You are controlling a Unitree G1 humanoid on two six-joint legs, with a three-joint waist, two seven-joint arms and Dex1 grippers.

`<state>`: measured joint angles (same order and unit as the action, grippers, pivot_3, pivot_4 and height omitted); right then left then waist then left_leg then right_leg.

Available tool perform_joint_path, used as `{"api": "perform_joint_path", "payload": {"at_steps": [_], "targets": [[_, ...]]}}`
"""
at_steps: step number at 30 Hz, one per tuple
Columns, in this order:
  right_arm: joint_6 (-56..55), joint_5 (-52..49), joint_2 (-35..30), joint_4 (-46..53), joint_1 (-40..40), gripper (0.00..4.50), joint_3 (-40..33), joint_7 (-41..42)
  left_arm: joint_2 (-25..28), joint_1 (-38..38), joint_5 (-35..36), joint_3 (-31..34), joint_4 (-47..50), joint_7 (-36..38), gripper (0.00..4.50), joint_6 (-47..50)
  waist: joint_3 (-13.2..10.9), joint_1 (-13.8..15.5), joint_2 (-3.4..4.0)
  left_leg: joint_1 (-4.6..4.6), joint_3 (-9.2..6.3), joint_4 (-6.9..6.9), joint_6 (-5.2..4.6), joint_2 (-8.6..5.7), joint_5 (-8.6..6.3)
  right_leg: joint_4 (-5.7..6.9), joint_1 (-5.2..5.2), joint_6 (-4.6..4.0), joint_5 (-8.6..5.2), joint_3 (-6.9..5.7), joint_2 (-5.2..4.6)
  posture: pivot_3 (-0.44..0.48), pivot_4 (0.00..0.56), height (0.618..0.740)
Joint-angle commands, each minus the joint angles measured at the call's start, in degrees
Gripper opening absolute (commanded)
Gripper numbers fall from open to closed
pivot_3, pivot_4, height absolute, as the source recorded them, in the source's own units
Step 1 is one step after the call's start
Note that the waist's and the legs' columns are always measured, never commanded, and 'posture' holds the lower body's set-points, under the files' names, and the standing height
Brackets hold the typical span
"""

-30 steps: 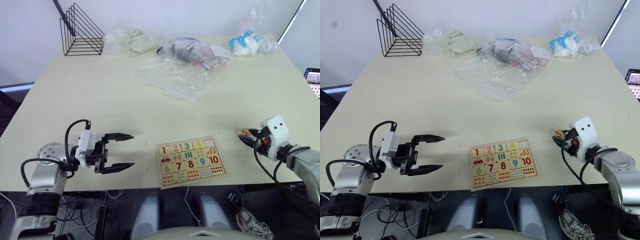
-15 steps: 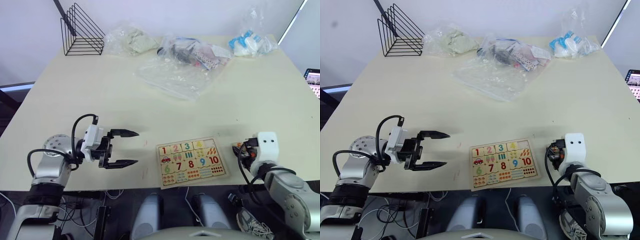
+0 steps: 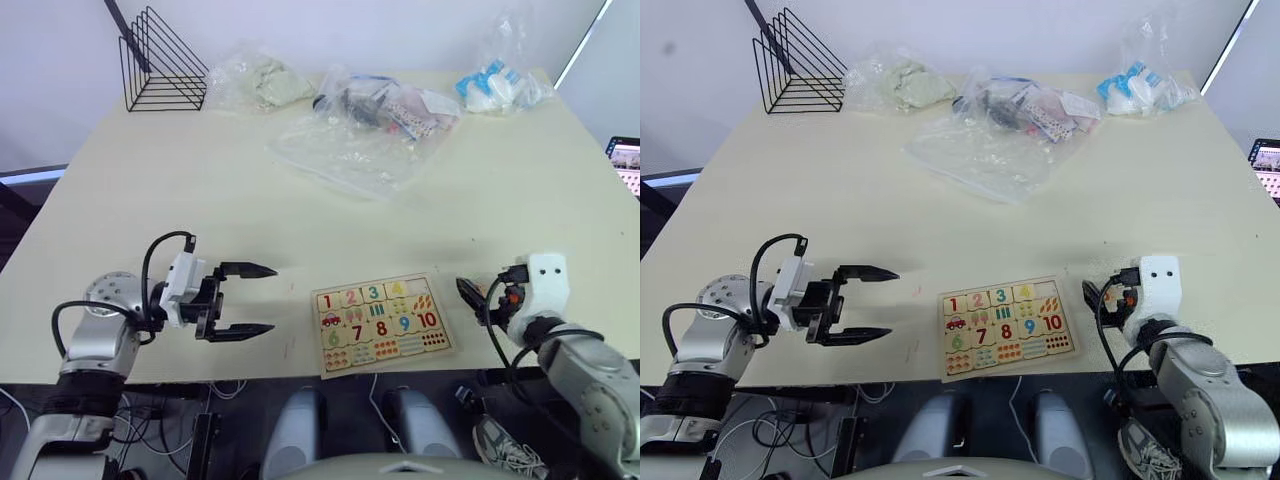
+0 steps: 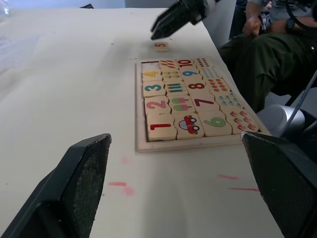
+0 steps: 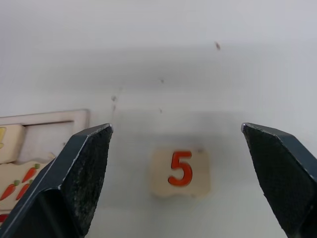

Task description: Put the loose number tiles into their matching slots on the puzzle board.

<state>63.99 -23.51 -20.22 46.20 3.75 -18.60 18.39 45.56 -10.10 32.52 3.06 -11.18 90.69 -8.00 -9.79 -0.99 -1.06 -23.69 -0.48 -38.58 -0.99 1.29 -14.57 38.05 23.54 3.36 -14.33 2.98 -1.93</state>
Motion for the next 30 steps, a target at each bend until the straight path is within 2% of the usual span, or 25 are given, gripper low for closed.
{"api": "perform_joint_path", "payload": {"at_steps": [1, 8, 14, 21, 30], "targets": [[-11.70, -2.28, -8.32, -5.48, -0.84, 4.47, -1.99, 12.50, 1.05, 0.71, 1.88, 1.92, 2.71, 1.81, 4.50, 0.46, 0.00, 0.01, 0.00, -0.01, 0.01, -0.01, 0.00, 0.00, 0.00, 0.00, 0.00, 0.00, 0.00, -0.02, 0.00, 0.000, 0.150, 0.740], [-31.73, -2.75, -22.75, -25.05, -4.79, 4.47, 1.03, 35.91, 0.84, 0.99, 1.89, 2.37, 3.62, 1.81, 4.50, 1.32, 0.00, 0.04, 0.00, 0.01, 0.02, 0.00, 0.00, -0.01, 0.00, -0.01, -0.03, 0.00, 0.00, -0.02, 0.03, 0.000, 0.150, 0.740], [-43.05, -1.70, -29.65, -37.54, -9.75, 4.47, 7.19, 52.34, 0.78, 1.61, 1.83, 3.04, 4.25, 1.60, 4.50, 1.48, -0.01, 0.06, -0.01, 0.02, 0.06, -0.02, 0.00, 0.00, 0.00, -0.01, -0.04, 0.00, 0.01, 0.00, 0.02, 0.000, 0.150, 0.740], [-57.41, 3.85, -31.71, -52.32, -17.23, 4.47, 15.32, 64.33, 0.56, 1.83, 1.59, 3.44, 5.00, 0.86, 4.50, 1.53, -0.02, 0.10, 0.00, 0.04, 0.06, -0.05, 0.00, 0.00, 0.00, 0.00, -0.06, 0.00, 0.01, -0.01, 0.01, 0.000, 0.150, 0.740], [-74.86, 11.65, -30.18, -70.47, -26.01, 4.47, 21.44, 69.01, 0.75, 2.56, 1.38, 4.56, 5.82, 0.36, 4.50, 1.76, -0.04, 0.16, 0.04, 0.04, 0.06, -0.06, 0.00, 0.00, 0.00, 0.01, -0.07, -0.01, 0.02, -0.03, -0.01, 0.000, 0.150, 0.740]]}}
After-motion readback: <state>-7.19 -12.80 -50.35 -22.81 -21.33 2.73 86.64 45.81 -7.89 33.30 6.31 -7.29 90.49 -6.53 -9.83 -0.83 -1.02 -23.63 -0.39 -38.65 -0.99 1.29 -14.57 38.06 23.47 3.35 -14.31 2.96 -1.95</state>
